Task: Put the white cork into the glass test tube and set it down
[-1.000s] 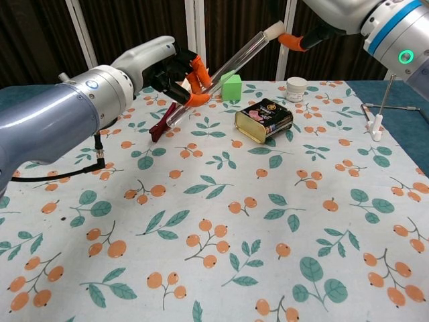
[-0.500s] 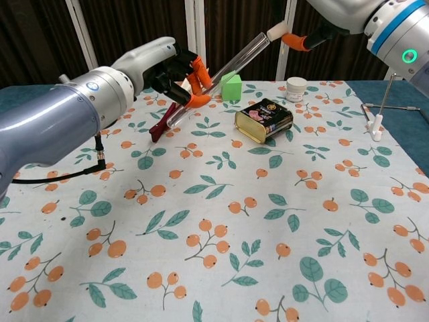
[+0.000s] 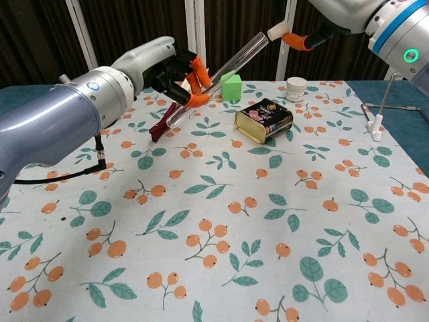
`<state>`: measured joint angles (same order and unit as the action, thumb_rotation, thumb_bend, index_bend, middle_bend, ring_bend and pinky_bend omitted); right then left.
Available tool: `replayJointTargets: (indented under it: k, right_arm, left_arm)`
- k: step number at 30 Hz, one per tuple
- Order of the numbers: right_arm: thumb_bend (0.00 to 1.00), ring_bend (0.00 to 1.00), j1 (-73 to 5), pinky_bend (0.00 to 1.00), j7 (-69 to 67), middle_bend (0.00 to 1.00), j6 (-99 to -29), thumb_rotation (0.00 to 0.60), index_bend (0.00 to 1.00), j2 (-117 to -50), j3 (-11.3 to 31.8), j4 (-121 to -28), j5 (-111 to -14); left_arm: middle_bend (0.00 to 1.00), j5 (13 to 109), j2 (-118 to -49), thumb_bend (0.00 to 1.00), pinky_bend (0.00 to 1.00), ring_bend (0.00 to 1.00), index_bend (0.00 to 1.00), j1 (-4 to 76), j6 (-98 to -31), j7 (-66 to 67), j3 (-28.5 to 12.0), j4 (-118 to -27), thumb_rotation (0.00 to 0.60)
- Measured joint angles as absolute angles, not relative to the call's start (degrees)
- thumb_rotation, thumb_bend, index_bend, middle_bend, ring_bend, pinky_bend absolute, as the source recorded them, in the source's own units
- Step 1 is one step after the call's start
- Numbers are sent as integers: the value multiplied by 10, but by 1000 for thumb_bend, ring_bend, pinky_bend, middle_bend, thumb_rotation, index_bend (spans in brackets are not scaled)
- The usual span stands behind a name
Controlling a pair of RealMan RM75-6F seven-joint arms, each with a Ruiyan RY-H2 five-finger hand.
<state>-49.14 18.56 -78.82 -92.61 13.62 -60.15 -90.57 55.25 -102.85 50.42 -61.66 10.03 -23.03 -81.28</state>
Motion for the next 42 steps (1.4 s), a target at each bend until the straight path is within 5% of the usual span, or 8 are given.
replayJointTargets:
  k: [42]
  right_arm:
    - [431,0,-493,0,191,231,-785,600,662,-926,132,-613,-914]
  left_arm:
    - [670,548,-1028,580,84,213,619,507,-611,103,-231,-819,600]
